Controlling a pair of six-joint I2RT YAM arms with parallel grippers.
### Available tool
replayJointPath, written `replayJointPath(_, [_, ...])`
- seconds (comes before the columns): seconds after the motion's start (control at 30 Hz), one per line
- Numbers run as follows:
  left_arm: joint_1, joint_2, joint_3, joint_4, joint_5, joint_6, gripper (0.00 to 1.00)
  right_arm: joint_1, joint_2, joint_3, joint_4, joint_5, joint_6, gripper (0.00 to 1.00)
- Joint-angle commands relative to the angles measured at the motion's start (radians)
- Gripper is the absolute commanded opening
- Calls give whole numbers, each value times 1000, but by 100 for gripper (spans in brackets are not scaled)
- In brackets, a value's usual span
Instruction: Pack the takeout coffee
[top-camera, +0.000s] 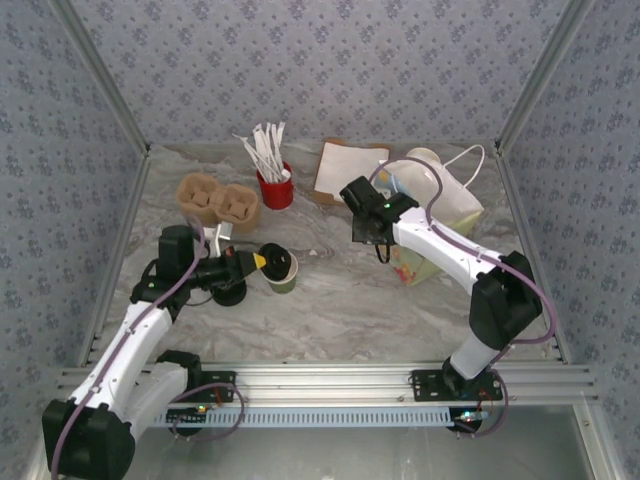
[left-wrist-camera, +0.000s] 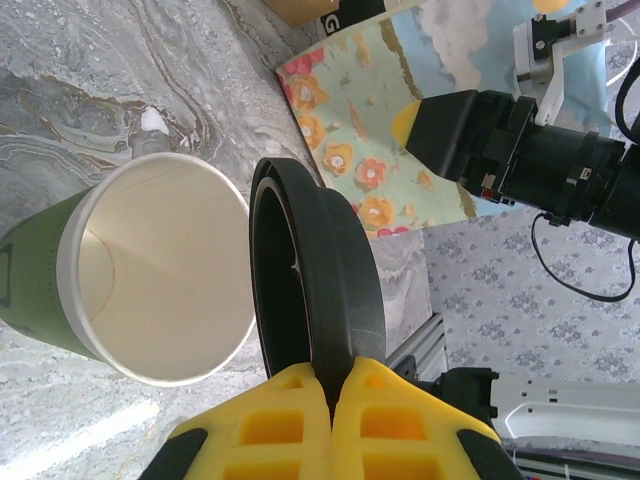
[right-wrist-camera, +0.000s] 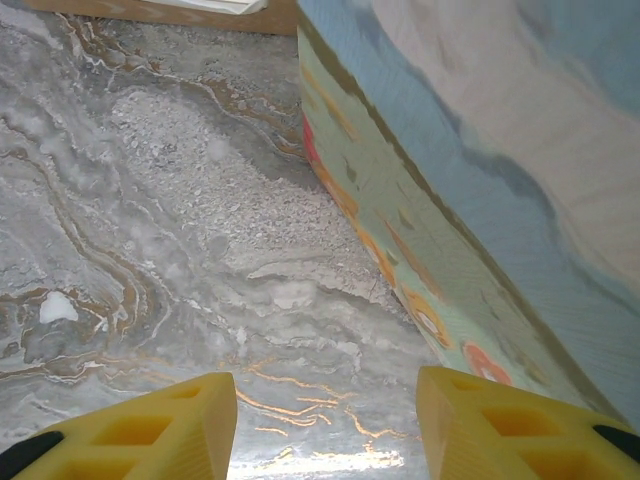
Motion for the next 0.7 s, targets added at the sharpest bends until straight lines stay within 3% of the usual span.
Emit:
replayJointPath(0.0, [7, 13, -11, 47, 24, 9, 0, -9, -49, -2, -5, -53, -4, 52])
replayJointPath(0.33, [8, 50, -48, 106, 37, -9, 0, 81, -118, -67, 369, -569, 77, 51])
replayJointPath(0.5, [9, 52, -72, 143, 44, -29, 0, 136, -92, -62, 423, -646, 138, 50])
replayJointPath(0.67, [16, 56, -89, 167, 49, -46, 0, 162, -73, -87, 472, -645, 195, 50])
